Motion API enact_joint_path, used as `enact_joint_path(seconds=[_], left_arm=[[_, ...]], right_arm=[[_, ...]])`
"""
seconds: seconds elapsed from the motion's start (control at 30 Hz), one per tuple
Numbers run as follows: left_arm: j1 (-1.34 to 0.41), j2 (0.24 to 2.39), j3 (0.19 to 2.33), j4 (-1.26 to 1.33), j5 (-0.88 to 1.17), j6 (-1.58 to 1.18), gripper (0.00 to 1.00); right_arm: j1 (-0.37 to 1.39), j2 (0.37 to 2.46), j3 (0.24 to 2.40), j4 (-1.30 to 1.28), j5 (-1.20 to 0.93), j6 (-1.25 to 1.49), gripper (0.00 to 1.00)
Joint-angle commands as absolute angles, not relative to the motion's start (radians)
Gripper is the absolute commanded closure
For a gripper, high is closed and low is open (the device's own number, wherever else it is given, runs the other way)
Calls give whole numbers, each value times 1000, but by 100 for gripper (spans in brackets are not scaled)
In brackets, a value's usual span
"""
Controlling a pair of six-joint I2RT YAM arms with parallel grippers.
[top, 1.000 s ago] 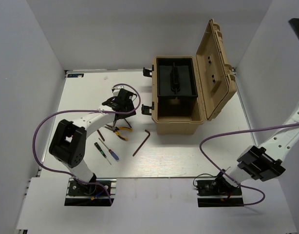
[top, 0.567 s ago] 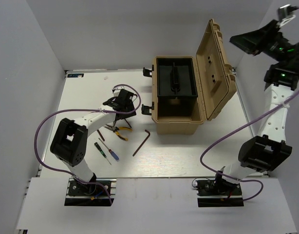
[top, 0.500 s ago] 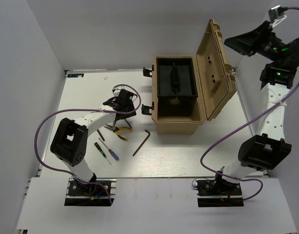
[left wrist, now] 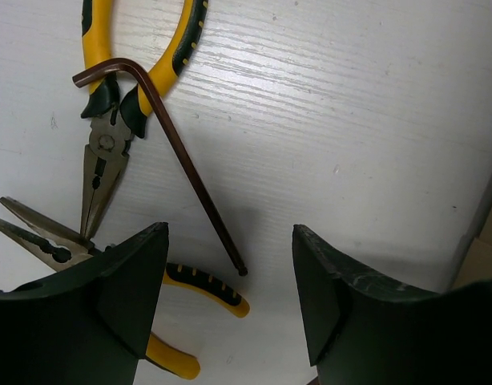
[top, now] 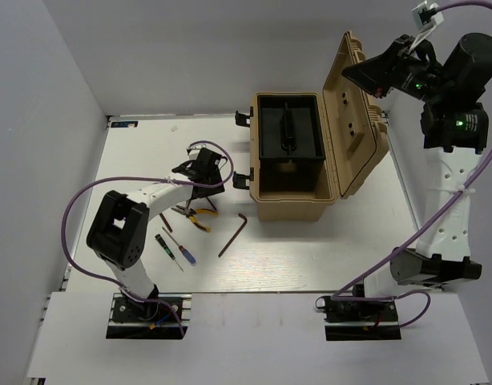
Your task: Sort the tools into containers
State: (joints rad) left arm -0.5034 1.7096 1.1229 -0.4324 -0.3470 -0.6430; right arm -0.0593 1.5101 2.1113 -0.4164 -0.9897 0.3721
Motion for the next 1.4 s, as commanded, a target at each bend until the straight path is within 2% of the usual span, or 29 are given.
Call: enact_joint_path(seconds=[0.0, 0.03, 0.13, 0.17, 0.2, 0.27, 0.3, 0.4, 0.43, 0.6, 0.73, 0.77, 0.83, 0.87, 0.97, 1.2, 1.37], left_arm=[[-489, 1706, 1135, -407, -341, -634, 27], [-489, 1706, 1135, -407, -341, -634, 27], [-489, 1715, 1135, -407, -331, -634, 27], [-489, 1715, 1135, -407, -331, -634, 27], [-489, 1715, 1135, -407, -331, -634, 27], [-489, 1724, 1135, -397, -331, -634, 27], [-489, 1724, 1144, -397, -331, -634, 27], [-480, 1735, 1144, -397, -331, -634, 27], [-480, 1735, 1153, -397, -331, -634, 27], [-480, 1744, 1164, -406, -331, -634, 27], [-480, 1753, 1175, -407, -322, -634, 27], [-471, 1753, 1175, -407, -322, -634, 27], [-471, 1753, 1175, -407, -313, -634, 27], [-471, 1762, 1175, -407, -313, -634, 27], [-471, 1763, 1184, -416, -327, -634, 27], [-471, 1786, 1184, -436, -377, -643, 27], [-471, 1864, 1224, -463, -422, -667, 28]], right_arm=[[-26, 1477, 2100, -584, -631, 141, 83], [-11, 1470, 2102, -592, -445, 111, 83], [44, 1497, 2181, -646, -248, -47, 83], [58, 1520, 2192, -652, -53, -75, 83], [73, 1520, 2181, -647, 28, -106, 83], [87, 1529, 2168, -629, 237, -211, 77], [86, 1525, 2133, -627, 286, -225, 59], [83, 1480, 2030, -617, 290, -248, 31], [81, 1461, 2005, -603, 290, -249, 10], [66, 1422, 1934, -578, 342, -216, 10], [31, 1427, 1956, -572, 350, -169, 29], [23, 1428, 1971, -581, 345, -163, 40], [12, 1425, 1977, -587, 330, -132, 52], [11, 1425, 1977, -586, 327, -129, 63], [-41, 1419, 1977, -592, 314, -109, 78], [-107, 1399, 1944, -615, 230, -52, 97], [-163, 1355, 1850, -618, 128, -11, 99]])
